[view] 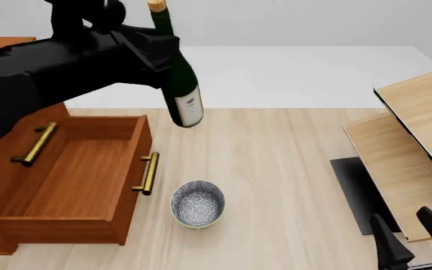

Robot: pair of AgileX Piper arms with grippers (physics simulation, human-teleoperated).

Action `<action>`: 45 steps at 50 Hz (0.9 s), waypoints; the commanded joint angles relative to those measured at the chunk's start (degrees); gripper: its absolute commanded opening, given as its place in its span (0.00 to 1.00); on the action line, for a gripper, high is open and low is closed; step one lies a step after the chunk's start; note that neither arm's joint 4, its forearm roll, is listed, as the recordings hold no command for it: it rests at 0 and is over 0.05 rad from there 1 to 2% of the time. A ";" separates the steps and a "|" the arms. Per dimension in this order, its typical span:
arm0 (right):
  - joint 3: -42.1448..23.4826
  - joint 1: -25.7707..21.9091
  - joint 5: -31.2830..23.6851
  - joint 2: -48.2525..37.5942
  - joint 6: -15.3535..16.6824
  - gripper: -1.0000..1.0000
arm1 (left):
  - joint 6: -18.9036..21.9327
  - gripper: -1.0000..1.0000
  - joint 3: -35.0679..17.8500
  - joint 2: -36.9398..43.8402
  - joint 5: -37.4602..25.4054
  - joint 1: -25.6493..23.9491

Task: Put the wine bottle in the bottom drawer of the cabinet.

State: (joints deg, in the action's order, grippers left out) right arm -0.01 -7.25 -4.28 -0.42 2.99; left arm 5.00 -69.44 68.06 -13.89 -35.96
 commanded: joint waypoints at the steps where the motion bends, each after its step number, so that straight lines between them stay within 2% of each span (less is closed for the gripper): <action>1: 0.00 -0.16 -0.01 0.15 0.12 1.00 | 0.40 0.00 0.62 -5.01 -3.16 4.89; 3: -0.01 -0.15 0.01 0.20 0.23 1.00 | 1.22 0.00 0.52 -5.59 -4.01 6.13; 5: -0.01 -0.28 0.19 0.04 0.29 1.00 | -0.11 0.00 -0.04 -6.54 -5.30 7.32; 7: -0.01 -0.34 0.38 -0.10 0.14 1.00 | 0.97 0.00 0.40 -7.73 -5.26 8.57; 14: -0.02 -0.66 0.21 0.15 0.31 1.00 | 0.33 0.00 1.83 -11.09 -8.36 12.90; 27: -0.02 -0.38 0.28 0.28 0.12 1.00 | 0.54 0.00 1.21 -14.15 -13.68 17.35; 29: -0.02 -0.37 0.22 0.21 0.10 1.00 | 0.69 0.00 0.92 -14.31 -14.34 18.02; 30: -0.02 -0.41 0.46 0.18 -0.09 1.00 | -0.58 0.00 0.48 -14.21 -15.06 18.66; 32: -0.02 -0.58 0.34 0.19 0.35 1.00 | 1.68 0.00 0.18 -14.26 -16.07 19.19; 37: -0.02 -0.58 0.35 0.26 -0.18 1.00 | 1.00 0.00 -1.90 -13.86 -18.01 20.39; 44: -0.02 -0.71 0.51 0.11 -0.15 1.00 | 2.67 0.00 -4.21 -11.42 -21.76 21.89; 45: -0.02 -0.62 0.42 0.15 -0.32 1.00 | 1.61 0.00 -5.07 -11.08 -22.23 22.18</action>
State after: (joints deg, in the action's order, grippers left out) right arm -0.03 -7.81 -3.91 -0.24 2.91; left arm 5.96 -70.77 55.54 -31.71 -16.34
